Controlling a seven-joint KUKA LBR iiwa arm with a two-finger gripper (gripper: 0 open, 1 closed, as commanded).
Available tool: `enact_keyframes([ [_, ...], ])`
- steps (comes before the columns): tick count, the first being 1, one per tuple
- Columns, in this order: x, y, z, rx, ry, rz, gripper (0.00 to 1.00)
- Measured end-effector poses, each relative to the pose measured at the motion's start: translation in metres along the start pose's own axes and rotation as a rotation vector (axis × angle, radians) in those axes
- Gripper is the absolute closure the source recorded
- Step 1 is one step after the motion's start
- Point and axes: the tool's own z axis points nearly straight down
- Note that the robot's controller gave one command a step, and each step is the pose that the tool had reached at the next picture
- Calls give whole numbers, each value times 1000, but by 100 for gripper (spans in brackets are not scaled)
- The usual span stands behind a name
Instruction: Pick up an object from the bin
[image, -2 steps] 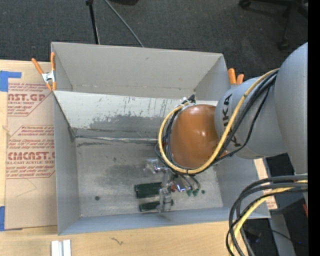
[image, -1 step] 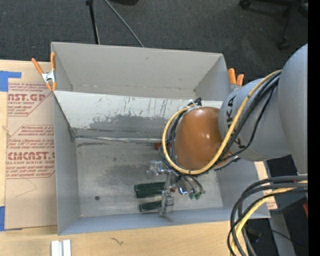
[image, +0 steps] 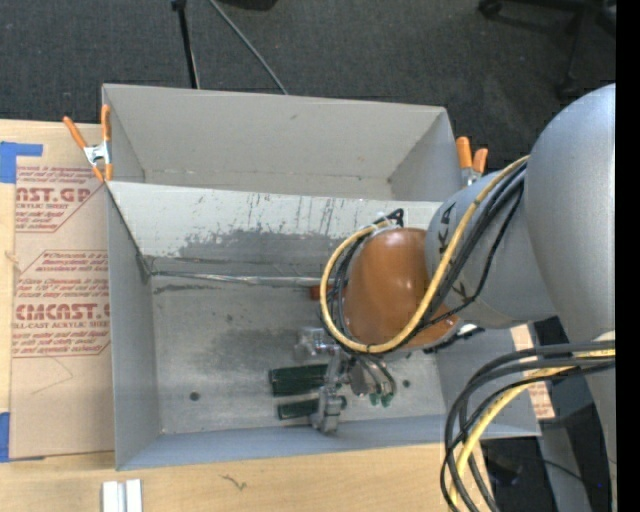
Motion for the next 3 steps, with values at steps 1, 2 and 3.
enact_keyframes([
  [1,-1,1,0,0,0,0,0],
  [2,0,1,0,0,5,0,100],
  [3,0,2,-10,0,6,0,100],
])
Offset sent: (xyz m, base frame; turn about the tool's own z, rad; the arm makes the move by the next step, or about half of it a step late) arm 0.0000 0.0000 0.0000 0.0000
